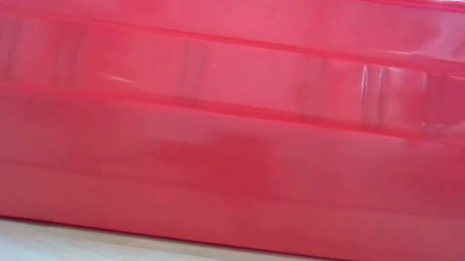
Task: Sort batteries
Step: Put the brown battery into the bottom red bin
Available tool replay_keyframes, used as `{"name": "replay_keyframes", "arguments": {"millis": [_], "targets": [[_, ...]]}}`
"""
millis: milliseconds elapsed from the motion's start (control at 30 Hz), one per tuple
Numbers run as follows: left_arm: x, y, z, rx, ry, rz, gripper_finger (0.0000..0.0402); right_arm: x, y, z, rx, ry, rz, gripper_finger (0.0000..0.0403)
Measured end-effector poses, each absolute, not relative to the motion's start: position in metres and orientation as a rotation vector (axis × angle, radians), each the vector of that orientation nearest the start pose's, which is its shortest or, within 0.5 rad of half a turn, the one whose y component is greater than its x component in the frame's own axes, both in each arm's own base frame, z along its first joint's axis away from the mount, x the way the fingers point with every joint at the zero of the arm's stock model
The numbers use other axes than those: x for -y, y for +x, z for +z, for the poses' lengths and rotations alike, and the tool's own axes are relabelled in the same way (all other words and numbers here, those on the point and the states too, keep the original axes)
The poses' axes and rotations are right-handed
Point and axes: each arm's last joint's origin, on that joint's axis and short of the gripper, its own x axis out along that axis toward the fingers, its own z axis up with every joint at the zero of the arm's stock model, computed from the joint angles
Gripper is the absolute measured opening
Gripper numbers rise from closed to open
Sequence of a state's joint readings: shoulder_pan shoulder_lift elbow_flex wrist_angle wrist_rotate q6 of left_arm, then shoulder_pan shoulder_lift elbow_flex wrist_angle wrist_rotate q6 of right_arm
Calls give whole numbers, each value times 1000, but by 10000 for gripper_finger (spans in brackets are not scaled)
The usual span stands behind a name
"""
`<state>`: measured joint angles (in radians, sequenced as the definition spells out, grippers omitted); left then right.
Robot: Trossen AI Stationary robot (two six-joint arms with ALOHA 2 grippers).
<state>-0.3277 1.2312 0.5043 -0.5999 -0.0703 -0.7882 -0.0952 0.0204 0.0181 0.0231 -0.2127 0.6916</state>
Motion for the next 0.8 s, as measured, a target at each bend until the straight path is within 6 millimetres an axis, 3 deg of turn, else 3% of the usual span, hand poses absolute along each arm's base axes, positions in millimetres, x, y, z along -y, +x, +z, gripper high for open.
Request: {"name": "replay_keyframes", "arguments": {"millis": [300, 400, 533, 667, 800], "targets": [[60, 184, 162, -1235, -335, 224, 156, 3, 97, 170, -21, 688, 120, 0], [63, 192, 160, -1193, -258, 140, 156, 3, 97, 170, -21, 688, 119, 0], [64, 197, 146, -1260, -132, 85, 156, 3, 97, 170, -21, 688, 120, 0], [62, 201, 133, -1310, -141, 140, 156, 3, 97, 170, -21, 688, 120, 0], [63, 205, 136, -1304, -211, 180, 156, 3, 97, 170, -22, 688, 120, 0]]}}
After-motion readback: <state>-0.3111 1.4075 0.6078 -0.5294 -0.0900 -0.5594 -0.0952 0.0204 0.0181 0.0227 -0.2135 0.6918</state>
